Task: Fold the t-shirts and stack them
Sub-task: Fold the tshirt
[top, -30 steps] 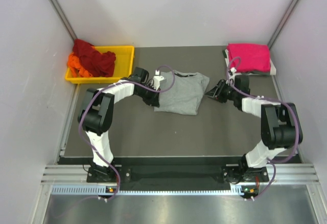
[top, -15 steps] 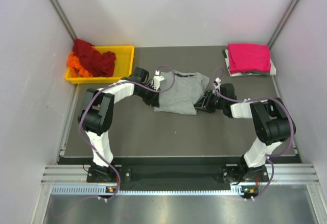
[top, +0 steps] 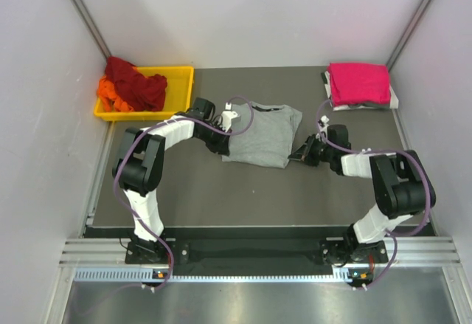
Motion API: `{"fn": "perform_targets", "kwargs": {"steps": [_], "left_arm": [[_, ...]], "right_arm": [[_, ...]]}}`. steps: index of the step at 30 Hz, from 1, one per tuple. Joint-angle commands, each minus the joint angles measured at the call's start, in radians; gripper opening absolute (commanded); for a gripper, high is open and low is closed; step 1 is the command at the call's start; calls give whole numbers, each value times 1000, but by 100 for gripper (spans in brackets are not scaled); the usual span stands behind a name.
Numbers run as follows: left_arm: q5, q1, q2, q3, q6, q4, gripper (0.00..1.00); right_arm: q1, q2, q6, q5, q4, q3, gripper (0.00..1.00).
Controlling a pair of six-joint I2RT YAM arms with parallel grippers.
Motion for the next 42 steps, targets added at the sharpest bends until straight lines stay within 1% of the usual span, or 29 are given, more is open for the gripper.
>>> {"fn": "perform_targets", "kwargs": {"steps": [1, 3, 6, 10, 11, 12, 13, 14, 15, 16, 19, 21, 23, 24, 25, 26, 28, 29, 32, 35, 37, 38, 41, 42], "left_arm": [[-19, -5, -36, 4, 49, -53, 0], [-13, -5, -33, 4, 52, -60, 0], [-2, -5, -33, -8, 58, -68, 0], [28, -11, -30, -15, 98, -119, 0], [34, -14, -31, -15, 102, -125, 2], [33, -15, -34, -15, 105, -126, 8], [33, -15, -38, -9, 104, -126, 17], [30, -14, -38, 22, 104, -148, 26], [25, -11, -38, 45, 102, -162, 39], [25, -6, -38, 94, 90, -174, 53], [41, 20, -47, 181, 66, -200, 57], [39, 44, -50, 218, 31, -182, 60], [15, 57, -25, 267, -14, -136, 61], [-1, 58, -12, 283, -42, -69, 61], [-24, 57, 8, 321, -107, -41, 61], [-53, 57, 56, 347, -134, -19, 60], [-88, 57, 106, 433, -192, 15, 60], [-125, 57, 152, 459, -204, 25, 60], [-110, 54, 223, 553, -212, 32, 61], [-87, 38, 269, 605, -195, 35, 63], [-108, 23, 295, 633, -186, 39, 63], [-114, 18, 323, 643, -188, 39, 62], [-108, 18, 364, 669, -203, 36, 54], [-102, 18, 366, 670, -204, 36, 39]], "right_arm": [[-16, -83, -58, -30, -53, -17, 0], [-16, -77, -71, -61, -63, -32, 0], [-18, -60, -67, -63, -45, -54, 0], [-18, -49, -63, -73, -28, -60, 0], [-18, -51, -64, -70, -32, -58, 0], [-18, -57, -70, -69, -47, -49, 1], [-23, -60, -78, -69, -57, -40, 7], [-24, -65, -83, -69, -66, -28, 11], [-26, -77, -90, -67, -96, 1, 16], [-29, -85, -110, -64, -118, 20, 24], [-41, -111, -176, -29, -230, 115, 34], [-41, -131, -211, 43, -302, 194, 36], [-43, -129, -232, 83, -310, 268, 38], [-40, -117, -238, 101, -305, 296, 39], [-40, -100, -254, 108, -310, 326, 40], [-40, -51, -265, 123, -322, 395, 40], [-38, 5, -290, 167, -373, 464, 41], [-35, 59, -297, 174, -385, 525, 42], [-17, 163, -324, 184, -425, 624, 46], [-6, 248, -328, 177, -443, 685, 47], [0, 279, -324, 171, -443, 702, 46], [5, 303, -318, 163, -443, 712, 46], [20, 331, -310, 142, -436, 715, 45], [23, 336, -311, 131, -436, 715, 44]]}}
